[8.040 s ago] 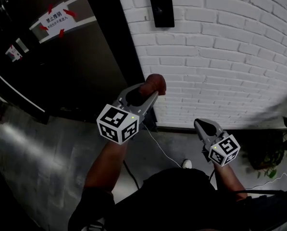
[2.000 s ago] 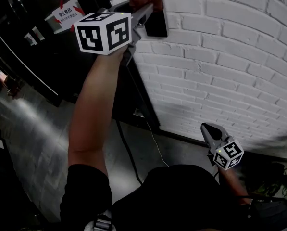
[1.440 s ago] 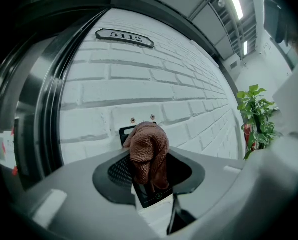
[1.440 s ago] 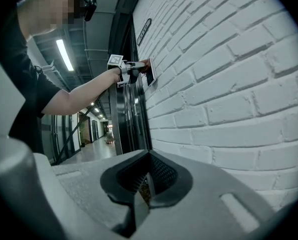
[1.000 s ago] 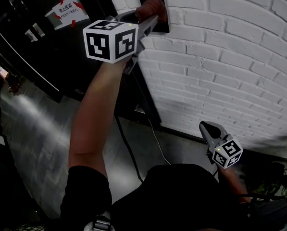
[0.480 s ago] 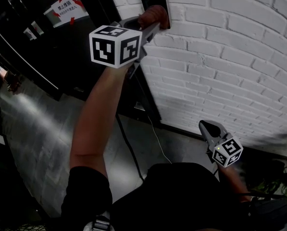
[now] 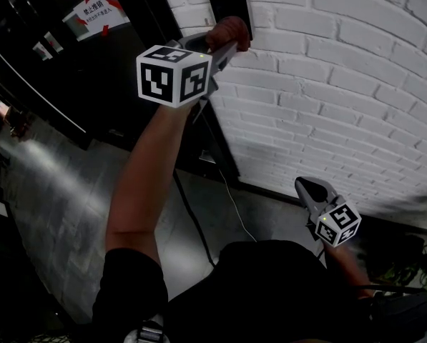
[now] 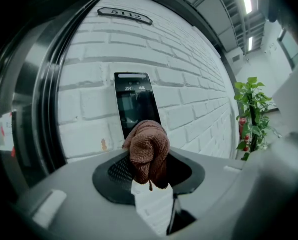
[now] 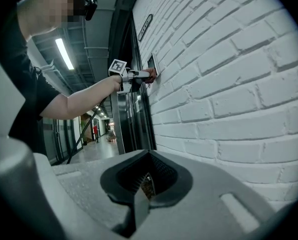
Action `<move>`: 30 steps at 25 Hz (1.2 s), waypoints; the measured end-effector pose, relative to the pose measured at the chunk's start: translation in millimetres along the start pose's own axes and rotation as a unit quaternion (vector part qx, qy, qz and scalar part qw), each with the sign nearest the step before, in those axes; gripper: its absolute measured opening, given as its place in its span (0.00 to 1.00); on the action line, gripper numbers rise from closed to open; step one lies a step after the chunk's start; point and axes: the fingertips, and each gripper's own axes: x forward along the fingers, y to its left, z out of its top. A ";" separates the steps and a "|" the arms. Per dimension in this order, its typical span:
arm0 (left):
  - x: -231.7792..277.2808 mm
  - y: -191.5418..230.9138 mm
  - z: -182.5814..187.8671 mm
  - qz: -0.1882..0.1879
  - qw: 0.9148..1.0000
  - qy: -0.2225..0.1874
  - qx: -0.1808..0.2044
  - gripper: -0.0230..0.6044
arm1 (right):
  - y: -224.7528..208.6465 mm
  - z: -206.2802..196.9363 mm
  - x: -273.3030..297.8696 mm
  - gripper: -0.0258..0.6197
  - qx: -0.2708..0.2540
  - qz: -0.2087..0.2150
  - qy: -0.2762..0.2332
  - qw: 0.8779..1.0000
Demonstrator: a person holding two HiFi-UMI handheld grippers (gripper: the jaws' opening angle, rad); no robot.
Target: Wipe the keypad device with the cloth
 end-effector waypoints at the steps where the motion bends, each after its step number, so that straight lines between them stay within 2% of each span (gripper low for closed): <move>1: 0.2 -0.4 -2.0 -0.001 1.000 0.001 -0.001 0.30 | 0.2 0.3 0.3 0.03 0.000 0.000 0.000 1.000; 18: 4.1 -8.7 -36.3 -0.023 0.999 0.032 -0.016 0.30 | 10.5 3.0 5.6 0.03 -0.001 -0.009 -0.003 1.000; 30: -2.1 -16.1 -64.0 -0.058 0.997 0.055 -0.016 0.30 | 27.0 9.2 8.6 0.03 -0.001 -0.043 -0.014 0.999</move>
